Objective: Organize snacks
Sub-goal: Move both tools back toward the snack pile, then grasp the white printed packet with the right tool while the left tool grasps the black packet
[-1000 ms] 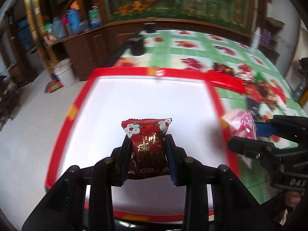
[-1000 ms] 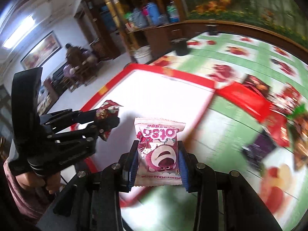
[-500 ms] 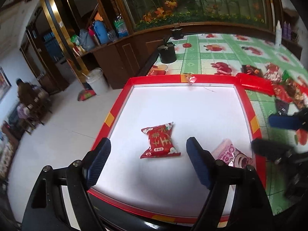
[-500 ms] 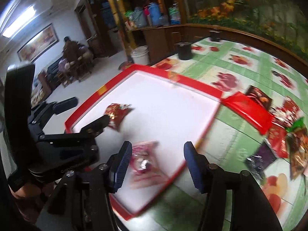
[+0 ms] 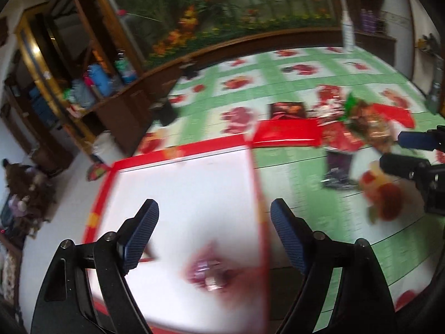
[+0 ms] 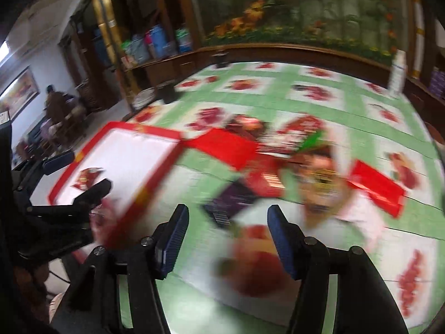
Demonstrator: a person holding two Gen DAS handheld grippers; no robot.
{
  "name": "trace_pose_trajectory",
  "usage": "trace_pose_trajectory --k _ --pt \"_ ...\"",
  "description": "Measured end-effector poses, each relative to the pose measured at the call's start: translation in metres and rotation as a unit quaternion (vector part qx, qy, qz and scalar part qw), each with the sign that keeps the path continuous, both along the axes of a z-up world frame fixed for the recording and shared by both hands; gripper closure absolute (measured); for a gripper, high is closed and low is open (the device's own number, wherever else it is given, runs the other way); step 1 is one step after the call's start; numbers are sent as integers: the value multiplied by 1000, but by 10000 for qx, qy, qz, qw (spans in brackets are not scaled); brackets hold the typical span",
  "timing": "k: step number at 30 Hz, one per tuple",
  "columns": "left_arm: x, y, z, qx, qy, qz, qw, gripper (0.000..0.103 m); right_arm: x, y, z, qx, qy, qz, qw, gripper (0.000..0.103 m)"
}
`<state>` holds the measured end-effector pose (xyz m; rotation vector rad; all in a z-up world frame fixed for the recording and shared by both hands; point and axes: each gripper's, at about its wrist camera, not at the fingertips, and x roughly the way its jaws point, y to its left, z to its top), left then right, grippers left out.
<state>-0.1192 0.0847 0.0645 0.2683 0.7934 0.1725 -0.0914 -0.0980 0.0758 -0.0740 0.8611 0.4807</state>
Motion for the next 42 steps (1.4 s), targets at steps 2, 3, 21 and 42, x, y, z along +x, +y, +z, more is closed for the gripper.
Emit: trace_pose_trajectory --k 2,3,21,42 --pt "4 -16 -3 -75 55 -263 9996 20 2 -27 -2 -108 -31 -260 9996 38" --pt "7 -23 -4 -129 109 -360 9992 20 4 -39 -3 -167 -26 -368 9992 38" --pt "59 -69 -35 -404 937 -945 9903 20 59 -102 -45 -764 420 -756 9933 37" --pt "100 -84 -56 -1370 1313 -758 9789 20 71 -90 -53 -836 204 -677 9940 52"
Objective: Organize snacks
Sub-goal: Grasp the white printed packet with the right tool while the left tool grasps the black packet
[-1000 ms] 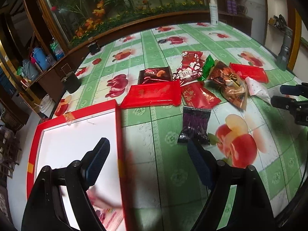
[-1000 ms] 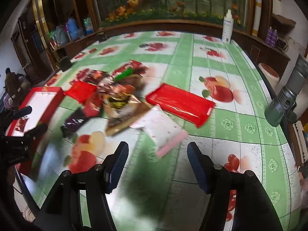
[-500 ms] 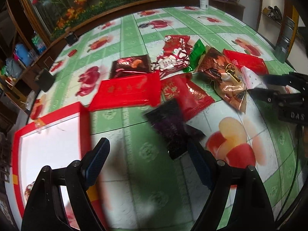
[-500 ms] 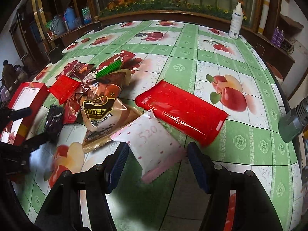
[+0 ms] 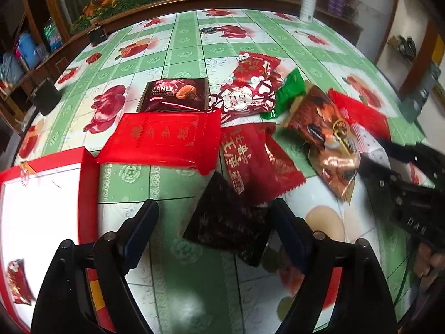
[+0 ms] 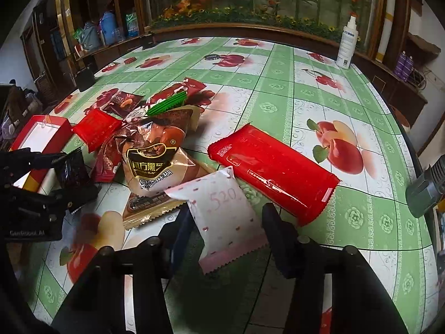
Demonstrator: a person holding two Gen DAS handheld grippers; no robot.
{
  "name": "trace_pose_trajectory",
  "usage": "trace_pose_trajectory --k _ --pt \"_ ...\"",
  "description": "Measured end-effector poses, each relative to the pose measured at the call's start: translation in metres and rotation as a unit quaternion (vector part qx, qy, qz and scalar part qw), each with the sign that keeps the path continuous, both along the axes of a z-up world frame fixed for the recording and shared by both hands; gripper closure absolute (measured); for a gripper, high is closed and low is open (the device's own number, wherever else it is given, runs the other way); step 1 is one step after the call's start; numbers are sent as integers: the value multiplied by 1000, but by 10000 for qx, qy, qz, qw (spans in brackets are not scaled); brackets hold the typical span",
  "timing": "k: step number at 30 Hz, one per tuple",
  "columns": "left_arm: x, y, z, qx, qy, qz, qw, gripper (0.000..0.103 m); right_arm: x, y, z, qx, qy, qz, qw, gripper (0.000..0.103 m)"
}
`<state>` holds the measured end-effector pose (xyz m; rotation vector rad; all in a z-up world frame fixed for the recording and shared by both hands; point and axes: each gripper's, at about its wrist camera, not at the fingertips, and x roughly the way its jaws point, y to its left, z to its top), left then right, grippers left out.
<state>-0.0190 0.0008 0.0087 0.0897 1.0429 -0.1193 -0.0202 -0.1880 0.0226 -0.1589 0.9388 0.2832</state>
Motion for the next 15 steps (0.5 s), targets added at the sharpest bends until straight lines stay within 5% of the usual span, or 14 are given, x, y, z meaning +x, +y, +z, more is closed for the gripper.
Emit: trace_pose_trajectory --k 5,15 --pt "1 2 -1 -130 -111 -18 9999 22 -2 4 0 -30 -20 33 10000 62" --pt "-1 -5 2 -154 -341 -120 9992 48 -5 9 1 -166 -65 52 9998 66"
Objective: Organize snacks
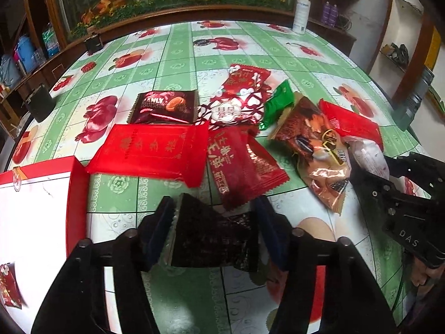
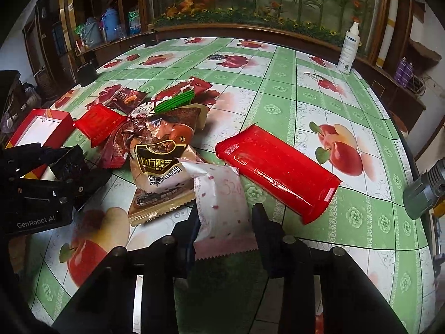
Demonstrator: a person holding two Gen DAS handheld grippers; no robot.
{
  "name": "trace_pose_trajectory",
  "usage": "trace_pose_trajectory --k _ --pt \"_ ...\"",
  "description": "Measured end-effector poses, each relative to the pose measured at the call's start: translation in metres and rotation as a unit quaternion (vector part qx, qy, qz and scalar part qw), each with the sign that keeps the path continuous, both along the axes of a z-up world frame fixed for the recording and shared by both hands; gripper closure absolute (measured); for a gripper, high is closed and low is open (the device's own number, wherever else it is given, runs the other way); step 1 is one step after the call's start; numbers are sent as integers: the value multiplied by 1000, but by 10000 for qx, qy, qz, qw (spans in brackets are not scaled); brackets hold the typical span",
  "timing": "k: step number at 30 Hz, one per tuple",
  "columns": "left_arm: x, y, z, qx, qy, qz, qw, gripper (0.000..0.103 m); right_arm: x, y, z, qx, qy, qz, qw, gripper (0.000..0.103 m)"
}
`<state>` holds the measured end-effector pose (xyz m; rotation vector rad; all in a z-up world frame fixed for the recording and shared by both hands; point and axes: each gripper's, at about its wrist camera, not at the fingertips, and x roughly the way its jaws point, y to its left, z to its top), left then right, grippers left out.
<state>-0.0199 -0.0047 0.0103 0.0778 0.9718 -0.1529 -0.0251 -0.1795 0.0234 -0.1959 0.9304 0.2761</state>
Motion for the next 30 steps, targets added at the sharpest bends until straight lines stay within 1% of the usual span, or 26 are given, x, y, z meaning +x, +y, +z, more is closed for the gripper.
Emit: trace_pose_trajectory --k 4,5,6,8,11,13,17,30 --pt "-2 -3 0 41 -57 -33 10000 51 -2 3 0 -138 -77 18 9999 66" --pt "-2 -3 0 1 -69 -55 10000 54 -3 3 0 -175 -96 22 9998 67" --pt "-3 -3 0 -3 -81 -65 9999 55 -3 4 0 -200 -109 22 9997 67" --pt "-3 -5 0 26 -113 -81 9999 56 -3 4 0 -229 -127 21 9997 67" --pt "-5 -6 0 -5 -155 -148 9998 63 -4 4 0 -266 -148 16 9995 68" --pt "-6 -8 0 25 -189 -163 9997 63 -4 4 0 -285 -159 16 9995 68" --pt "-8 -9 0 -7 -225 -223 9995 67 -4 5 0 -328 -186 27 9993 68" --pt "-10 -10 1 14 -258 -246 9994 70 -4 5 0 -337 -190 29 9992 68"
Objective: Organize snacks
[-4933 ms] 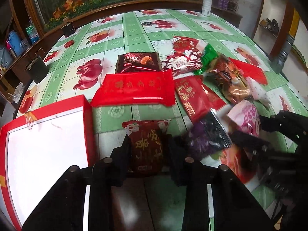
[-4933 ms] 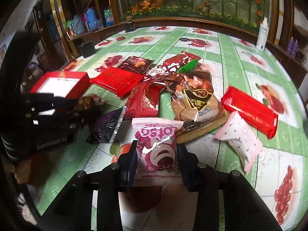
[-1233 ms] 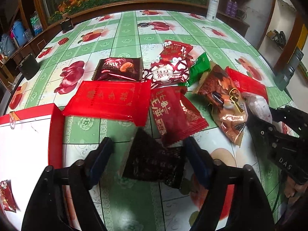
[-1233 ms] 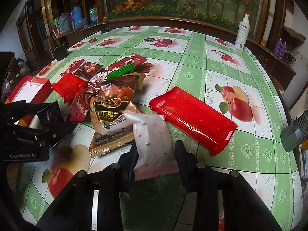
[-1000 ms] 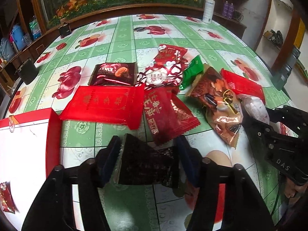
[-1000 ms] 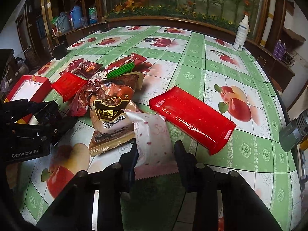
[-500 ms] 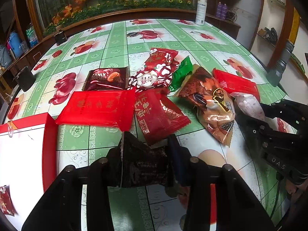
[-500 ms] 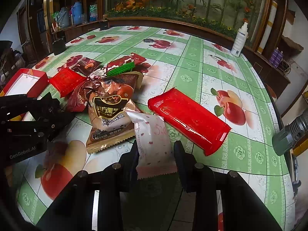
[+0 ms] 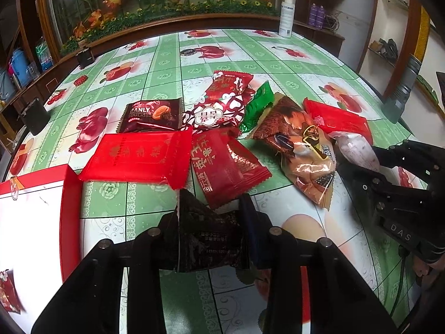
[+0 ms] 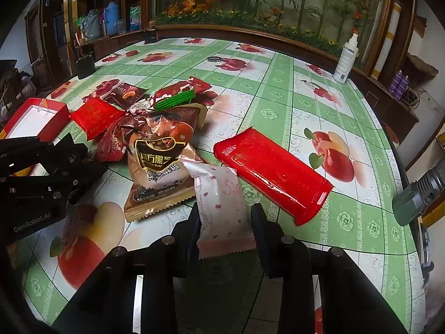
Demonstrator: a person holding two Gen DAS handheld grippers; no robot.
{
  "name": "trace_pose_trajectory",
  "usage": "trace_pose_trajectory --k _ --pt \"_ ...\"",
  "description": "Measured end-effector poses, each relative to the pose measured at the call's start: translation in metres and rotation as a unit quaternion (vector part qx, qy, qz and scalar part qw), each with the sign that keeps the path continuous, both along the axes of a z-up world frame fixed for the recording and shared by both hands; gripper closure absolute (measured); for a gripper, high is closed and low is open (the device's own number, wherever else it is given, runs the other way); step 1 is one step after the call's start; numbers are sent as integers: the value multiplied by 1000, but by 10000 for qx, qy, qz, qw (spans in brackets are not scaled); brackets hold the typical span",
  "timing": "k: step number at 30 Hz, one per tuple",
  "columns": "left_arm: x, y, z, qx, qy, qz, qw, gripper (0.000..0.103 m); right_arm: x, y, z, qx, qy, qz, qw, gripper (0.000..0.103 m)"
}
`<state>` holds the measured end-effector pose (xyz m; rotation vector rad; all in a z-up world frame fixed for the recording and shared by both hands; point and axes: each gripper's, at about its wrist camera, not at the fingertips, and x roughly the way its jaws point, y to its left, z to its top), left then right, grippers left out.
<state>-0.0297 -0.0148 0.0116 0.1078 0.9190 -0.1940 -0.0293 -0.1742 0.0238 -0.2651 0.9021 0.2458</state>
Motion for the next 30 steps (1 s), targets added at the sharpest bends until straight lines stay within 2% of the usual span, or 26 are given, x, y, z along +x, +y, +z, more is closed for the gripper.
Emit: trace_pose_trajectory --k 13,16,30 --pt "-9 4 0 -16 14 -14 10000 75 -2 2 0 -38 -41 -8 10000 68" --pt "-12 6 0 -3 21 -35 10000 82 -4 4 0 -110 -96 -26 9999 69" --pt "-32 14 0 83 2 1 10000 82 -15 13 -1 -18 -118 -65 9999 73"
